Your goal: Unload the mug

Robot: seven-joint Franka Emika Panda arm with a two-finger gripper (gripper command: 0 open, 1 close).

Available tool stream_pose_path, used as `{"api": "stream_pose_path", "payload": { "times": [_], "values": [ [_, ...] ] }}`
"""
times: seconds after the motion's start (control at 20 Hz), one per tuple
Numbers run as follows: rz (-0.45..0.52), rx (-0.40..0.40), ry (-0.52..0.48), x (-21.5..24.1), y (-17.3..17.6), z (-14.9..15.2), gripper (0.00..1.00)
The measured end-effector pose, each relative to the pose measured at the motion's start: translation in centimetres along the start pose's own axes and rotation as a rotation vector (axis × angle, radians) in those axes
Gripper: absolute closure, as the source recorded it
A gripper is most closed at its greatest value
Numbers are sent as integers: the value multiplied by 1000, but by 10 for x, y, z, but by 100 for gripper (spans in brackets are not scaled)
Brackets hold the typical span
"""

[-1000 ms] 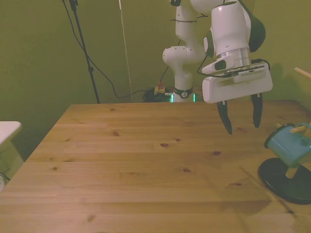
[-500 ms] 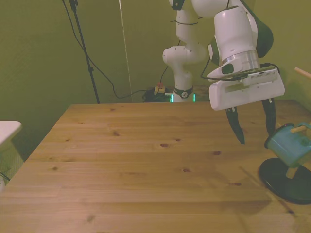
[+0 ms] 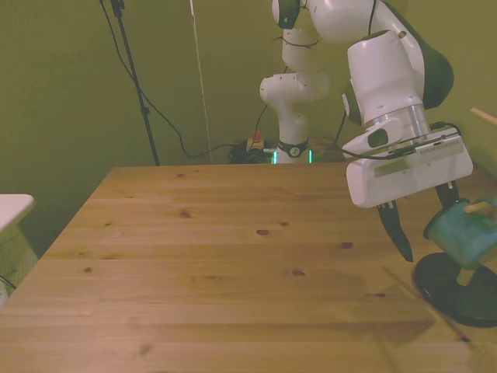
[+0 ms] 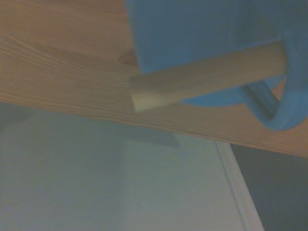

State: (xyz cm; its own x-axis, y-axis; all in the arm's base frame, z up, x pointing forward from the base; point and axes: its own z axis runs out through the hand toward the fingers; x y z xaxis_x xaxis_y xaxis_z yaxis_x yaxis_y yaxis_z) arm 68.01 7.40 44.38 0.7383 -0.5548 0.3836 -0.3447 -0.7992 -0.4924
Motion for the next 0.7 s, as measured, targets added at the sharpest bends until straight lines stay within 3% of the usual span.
{"api": "stream_pose_path", "payload": {
  "times": [0.7],
  "values": [
    [-33, 14, -36, 5, -8, 7, 100]
  ]
}}
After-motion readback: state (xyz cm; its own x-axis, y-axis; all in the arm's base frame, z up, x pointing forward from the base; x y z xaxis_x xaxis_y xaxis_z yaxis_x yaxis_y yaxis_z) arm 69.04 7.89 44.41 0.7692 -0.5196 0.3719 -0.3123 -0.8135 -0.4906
